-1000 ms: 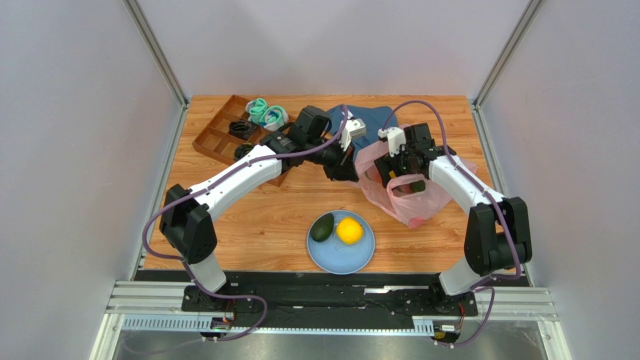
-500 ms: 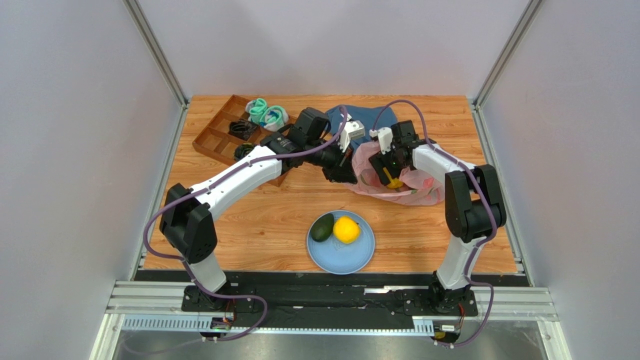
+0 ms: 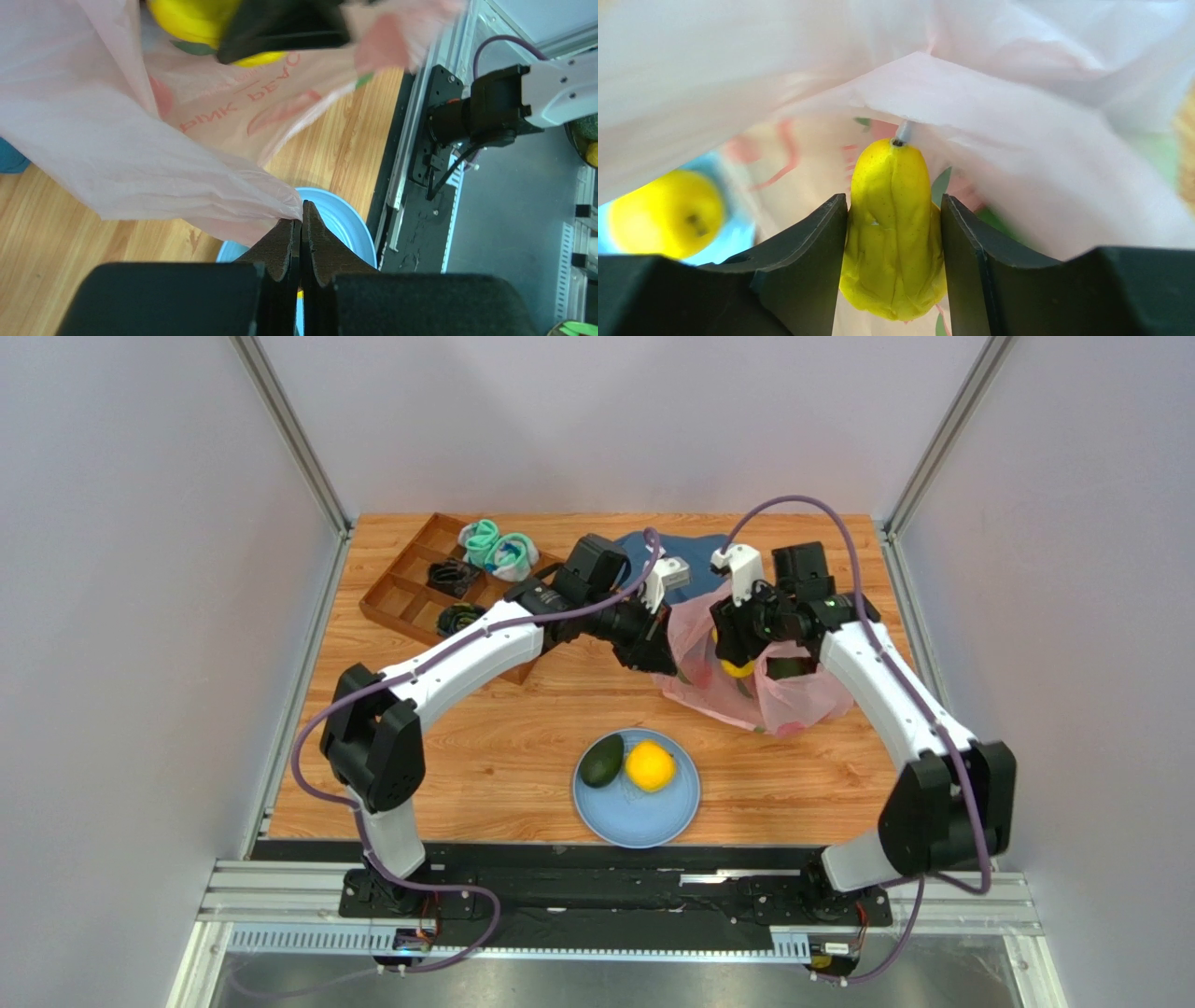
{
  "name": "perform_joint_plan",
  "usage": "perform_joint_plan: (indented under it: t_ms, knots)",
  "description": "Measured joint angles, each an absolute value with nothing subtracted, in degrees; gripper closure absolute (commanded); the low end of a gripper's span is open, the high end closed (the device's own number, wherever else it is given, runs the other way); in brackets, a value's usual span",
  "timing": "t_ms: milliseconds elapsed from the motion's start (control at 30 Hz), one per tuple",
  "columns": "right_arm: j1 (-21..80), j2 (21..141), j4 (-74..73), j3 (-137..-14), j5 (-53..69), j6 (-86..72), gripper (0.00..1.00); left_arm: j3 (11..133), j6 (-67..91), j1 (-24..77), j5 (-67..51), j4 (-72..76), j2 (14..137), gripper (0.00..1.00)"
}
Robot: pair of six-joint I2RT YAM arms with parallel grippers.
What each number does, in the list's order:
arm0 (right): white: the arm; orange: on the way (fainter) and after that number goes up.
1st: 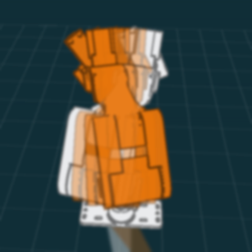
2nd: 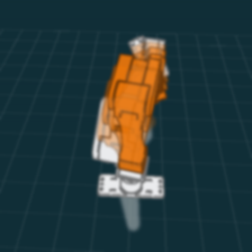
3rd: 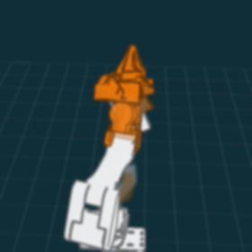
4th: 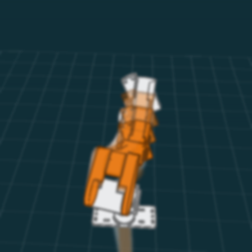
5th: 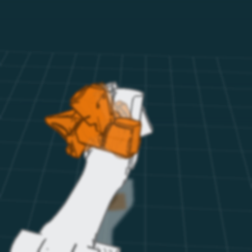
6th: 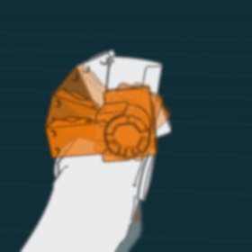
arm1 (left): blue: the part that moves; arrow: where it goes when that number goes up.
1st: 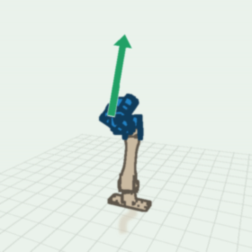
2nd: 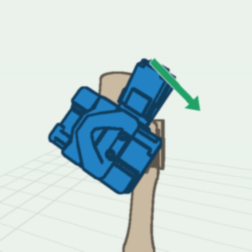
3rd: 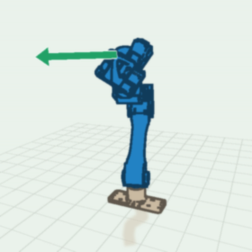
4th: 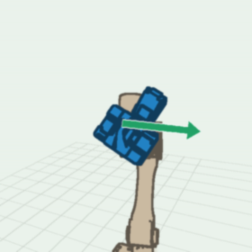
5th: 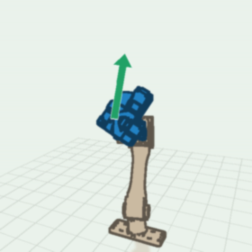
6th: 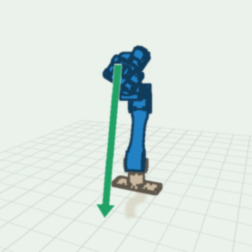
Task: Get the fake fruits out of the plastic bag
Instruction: Take out the fake fruit from the plastic bag.
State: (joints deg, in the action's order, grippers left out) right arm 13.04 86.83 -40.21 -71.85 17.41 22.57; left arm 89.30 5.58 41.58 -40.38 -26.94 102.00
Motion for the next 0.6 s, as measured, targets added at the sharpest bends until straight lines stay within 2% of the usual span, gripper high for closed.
perform_joint_plan:
  t_ms: [133, 467, 500, 533, 567, 600]
  knots:
    - [13.02, 78.63, -42.3, -71.33, 22.28, 22.22, 0.55, 92.12, 6.81, 41.58, -40.36, -26.28, 104.92, 1.0]
    - [12.97, 70.94, -43.27, -67.02, 35.29, 17.65, 0.55, 92.44, 8.08, 40.86, -40.42, -25.36, 105.21, 1.0]
    - [12.97, 70.94, -42.52, -67.2, 35.94, 16.69, 0.55, 92.44, 8.03, 40.75, -40.32, -25.45, 105.19, 0.95]
    - [12.95, 71.07, -42.19, -67.88, 36.58, 15.64, 0.55, 92.44, 7.97, 40.62, -40.14, -25.52, 105.19, 0.85]
    - [12.95, 71.07, -42.0, -68.49, 36.95, 14.98, 0.55, 92.44, 7.62, 40.29, -39.9, -25.65, 105.14, 0.71]
    - [12.95, 71.07, -42.06, -69.69, 37.71, 14.28, 0.55, 92.44, 7.33, 39.99, -39.72, -25.91, 105.1, 0.47]
